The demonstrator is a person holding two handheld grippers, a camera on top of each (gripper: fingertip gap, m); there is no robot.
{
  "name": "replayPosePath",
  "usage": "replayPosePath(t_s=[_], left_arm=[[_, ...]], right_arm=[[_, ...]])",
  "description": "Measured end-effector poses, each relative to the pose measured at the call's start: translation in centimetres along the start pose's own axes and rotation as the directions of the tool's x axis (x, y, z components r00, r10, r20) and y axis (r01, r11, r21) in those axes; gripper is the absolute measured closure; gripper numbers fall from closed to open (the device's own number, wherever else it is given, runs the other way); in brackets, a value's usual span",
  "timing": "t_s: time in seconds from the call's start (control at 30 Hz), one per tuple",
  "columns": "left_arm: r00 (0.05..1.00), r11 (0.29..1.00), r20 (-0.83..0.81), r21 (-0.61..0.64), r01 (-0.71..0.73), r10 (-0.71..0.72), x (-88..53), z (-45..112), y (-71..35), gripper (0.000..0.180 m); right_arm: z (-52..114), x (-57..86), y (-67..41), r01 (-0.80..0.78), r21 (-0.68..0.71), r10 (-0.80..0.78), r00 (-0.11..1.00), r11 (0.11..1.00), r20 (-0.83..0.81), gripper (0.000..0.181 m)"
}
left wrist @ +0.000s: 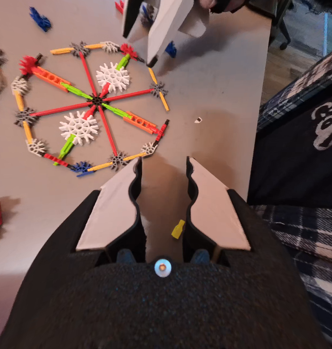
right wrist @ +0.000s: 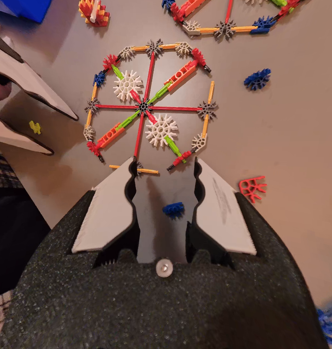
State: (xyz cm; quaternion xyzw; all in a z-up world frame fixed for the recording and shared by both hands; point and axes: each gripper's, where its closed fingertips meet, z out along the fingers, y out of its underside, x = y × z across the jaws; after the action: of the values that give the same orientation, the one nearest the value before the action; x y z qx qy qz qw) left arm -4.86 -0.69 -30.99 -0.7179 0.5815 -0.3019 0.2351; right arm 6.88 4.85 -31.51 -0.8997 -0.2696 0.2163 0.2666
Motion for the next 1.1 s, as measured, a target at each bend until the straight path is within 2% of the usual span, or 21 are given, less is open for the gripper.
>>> replayPosePath(t_s=[0.1, 0.2, 0.37, 0.63, 0.9, 1.1], left_arm=[[0.999, 0.999, 0.041, 0.034, 0.029, -0.03, -1.4, -0.7, -0.2, 0.134], [0.998, 0.999, 0.061, 0.011, 0.032, -0.033, -2.4, -0.4, 0.1, 0.132], [1.0, 0.999, 0.029, -0.043, -0.002, 0.003, -1.3, 0.6, 0.4, 0.129], [1.0, 0.999, -0.012, -0.033, -0.023, 0.023, 0.5, 0.8, -0.1, 0.13], [0.997, 1.0, 0.07, -0.008, 0.019, -0.018, -2.2, -1.0, 0.3, 0.13], [0.998, 0.999, 0.07, -0.035, -0.002, 0.005, -2.9, -0.4, 0.1, 0.128]], right_arm=[[-0.7, 0.6, 0.2, -0.006, 0.008, 0.006, 1.0, 1.0, -0.009, 0.124], [-0.7, 0.6, 0.5, -0.009, 0.004, 0.009, 1.0, 1.0, 0.009, 0.124], [0.4, 0.0, 0.5, 0.015, -0.023, -0.014, 1.0, 1.0, 0.022, 0.124], [0.6, 0.1, -0.5, 0.022, -0.002, -0.022, 0.998, 1.0, 0.057, 0.125], [-2.8, 1.7, -0.8, 0.017, 0.044, -0.017, 1.0, 0.999, -0.01, 0.125], [-3.4, 0.2, 1.7, 0.048, -0.007, -0.048, 0.999, 0.999, -0.01, 0.125]])
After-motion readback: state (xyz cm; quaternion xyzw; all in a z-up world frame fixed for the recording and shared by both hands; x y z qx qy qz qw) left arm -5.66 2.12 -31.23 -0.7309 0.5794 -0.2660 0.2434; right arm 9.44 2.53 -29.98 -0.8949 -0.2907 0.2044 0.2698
